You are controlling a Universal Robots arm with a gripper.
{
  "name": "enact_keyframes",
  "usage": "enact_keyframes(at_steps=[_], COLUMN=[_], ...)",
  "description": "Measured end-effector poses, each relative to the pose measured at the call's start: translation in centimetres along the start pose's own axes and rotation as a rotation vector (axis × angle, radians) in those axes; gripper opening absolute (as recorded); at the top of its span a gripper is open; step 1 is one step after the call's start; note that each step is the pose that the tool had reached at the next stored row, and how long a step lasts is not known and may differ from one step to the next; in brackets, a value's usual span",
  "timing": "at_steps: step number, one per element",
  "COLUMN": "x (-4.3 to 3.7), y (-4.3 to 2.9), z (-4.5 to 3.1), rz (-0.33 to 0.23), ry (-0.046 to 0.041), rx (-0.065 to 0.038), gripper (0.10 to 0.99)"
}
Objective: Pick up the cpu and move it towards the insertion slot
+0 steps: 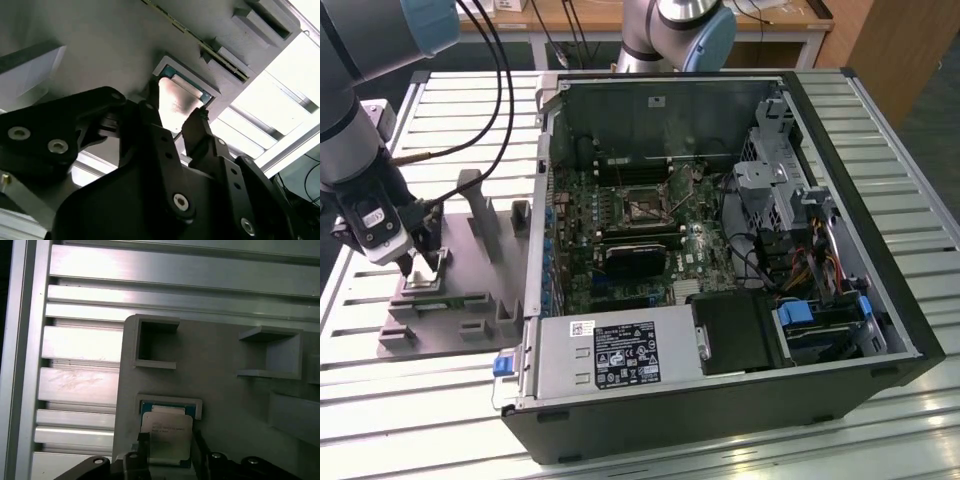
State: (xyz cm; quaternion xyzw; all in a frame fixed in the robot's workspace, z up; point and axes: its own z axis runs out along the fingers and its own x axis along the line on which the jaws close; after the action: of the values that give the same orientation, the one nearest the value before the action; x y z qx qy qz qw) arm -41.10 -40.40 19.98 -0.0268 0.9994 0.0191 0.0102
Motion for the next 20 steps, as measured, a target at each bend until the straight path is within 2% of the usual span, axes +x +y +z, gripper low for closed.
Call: enact_keyframes(at_steps=[1, 2, 3, 4, 5, 11, 20], x=[0.00, 0.00, 0.00, 0.00, 0.00, 0.16, 0.57], y=[0.00, 0.00, 0.00, 0.00, 0.00, 0.10, 0.62], z=[0.00, 0.00, 0.00, 0.00, 0.00, 0.17, 0.82], rz=[0.000, 0.000, 0.000, 0.000, 0.000, 0.026, 0.029], ry=[0.0000, 0.0000, 0.0000, 0.0000, 0.0000, -0.0011, -0.0032], rx=[0.000, 0.000, 0.000, 0.000, 0.000, 0.000, 0.000], gripper=[0.467, 0.467, 0.525, 0.525, 0.588, 0.588, 0.588])
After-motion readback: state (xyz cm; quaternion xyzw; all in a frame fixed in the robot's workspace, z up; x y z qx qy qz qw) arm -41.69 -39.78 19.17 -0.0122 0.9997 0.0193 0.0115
